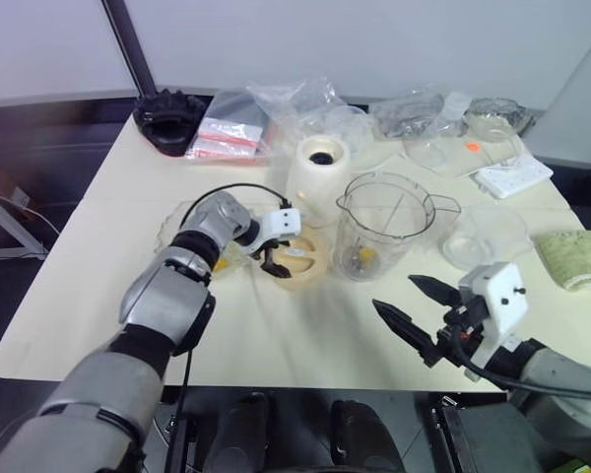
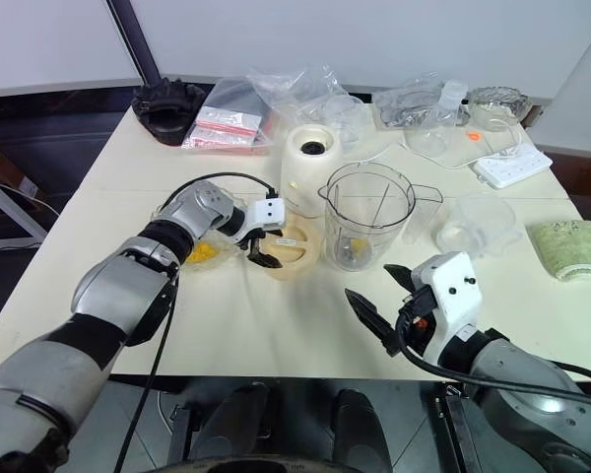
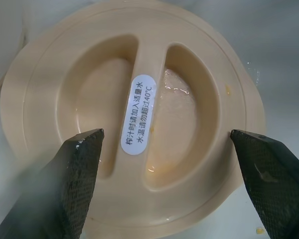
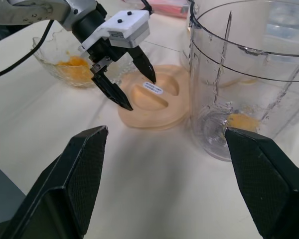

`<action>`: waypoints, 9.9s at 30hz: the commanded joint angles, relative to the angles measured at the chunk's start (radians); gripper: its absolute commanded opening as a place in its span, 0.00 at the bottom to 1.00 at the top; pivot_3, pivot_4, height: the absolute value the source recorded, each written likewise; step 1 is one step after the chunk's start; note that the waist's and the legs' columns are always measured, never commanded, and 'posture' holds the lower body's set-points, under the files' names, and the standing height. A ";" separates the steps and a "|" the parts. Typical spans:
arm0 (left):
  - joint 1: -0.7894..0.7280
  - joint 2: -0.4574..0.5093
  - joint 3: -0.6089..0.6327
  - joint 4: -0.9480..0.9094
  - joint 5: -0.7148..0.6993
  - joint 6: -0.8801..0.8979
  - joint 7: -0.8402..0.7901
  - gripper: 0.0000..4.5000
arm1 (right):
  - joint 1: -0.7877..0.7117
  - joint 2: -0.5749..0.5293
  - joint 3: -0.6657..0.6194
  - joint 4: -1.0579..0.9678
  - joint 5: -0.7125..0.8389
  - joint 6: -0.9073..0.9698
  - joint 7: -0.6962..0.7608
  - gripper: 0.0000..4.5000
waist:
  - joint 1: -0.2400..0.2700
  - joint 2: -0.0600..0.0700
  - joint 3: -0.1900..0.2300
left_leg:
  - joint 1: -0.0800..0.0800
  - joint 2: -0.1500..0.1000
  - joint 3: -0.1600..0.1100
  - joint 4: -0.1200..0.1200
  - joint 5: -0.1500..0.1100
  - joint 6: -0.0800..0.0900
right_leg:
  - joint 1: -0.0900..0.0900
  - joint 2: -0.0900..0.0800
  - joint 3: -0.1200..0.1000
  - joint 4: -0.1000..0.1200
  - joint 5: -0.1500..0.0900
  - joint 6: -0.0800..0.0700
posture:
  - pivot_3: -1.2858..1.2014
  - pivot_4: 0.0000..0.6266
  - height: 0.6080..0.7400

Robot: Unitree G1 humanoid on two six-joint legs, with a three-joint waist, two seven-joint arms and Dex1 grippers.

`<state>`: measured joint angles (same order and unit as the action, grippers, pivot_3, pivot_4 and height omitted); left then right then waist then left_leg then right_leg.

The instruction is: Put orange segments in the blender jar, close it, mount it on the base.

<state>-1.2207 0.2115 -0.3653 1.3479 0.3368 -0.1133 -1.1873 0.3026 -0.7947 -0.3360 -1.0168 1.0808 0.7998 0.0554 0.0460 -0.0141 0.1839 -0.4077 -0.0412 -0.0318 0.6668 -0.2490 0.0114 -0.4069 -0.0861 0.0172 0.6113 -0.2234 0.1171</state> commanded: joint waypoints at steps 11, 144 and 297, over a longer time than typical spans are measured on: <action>-0.024 -0.025 -0.001 0.013 0.061 0.029 0.077 0.56 | -0.044 0.021 0.061 -0.008 -0.064 -0.021 -0.012 0.88 | -0.008 -0.002 0.001 | -0.004 0.000 0.002 -0.001 -0.002 0.003 | -0.006 0.000 0.000 0.002 0.001 0.004 | 0.52 0.24 1.00; -0.368 -0.238 0.063 -0.004 0.001 0.180 -0.138 0.05 | -0.583 0.469 0.100 1.042 -0.863 -0.514 0.083 0.32 | -0.031 0.001 -0.001 | -0.001 0.001 0.002 0.012 -0.006 0.010 | 0.002 0.004 0.002 0.004 0.002 0.007 | 0.52 0.24 1.00; 0.440 0.157 0.470 -1.502 -0.680 1.009 0.332 0.72 | -0.762 0.345 -0.004 0.822 -0.751 -0.222 0.113 0.20 | -0.057 0.007 0.001 | -0.020 -0.016 0.003 -0.015 0.004 -0.004 | -0.033 -0.014 0.006 0.012 -0.003 0.015 | 0.52 0.24 1.00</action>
<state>-0.7787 0.3701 0.0713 -0.0867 -0.3057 0.8803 -0.8825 -0.4125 -0.4258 -0.3031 -0.1120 0.2998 0.5801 0.1623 -0.0112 -0.0066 0.1847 -0.4271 -0.0567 -0.0289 0.6516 -0.2441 0.0073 -0.4395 -0.1000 0.0237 0.6236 -0.2256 0.1313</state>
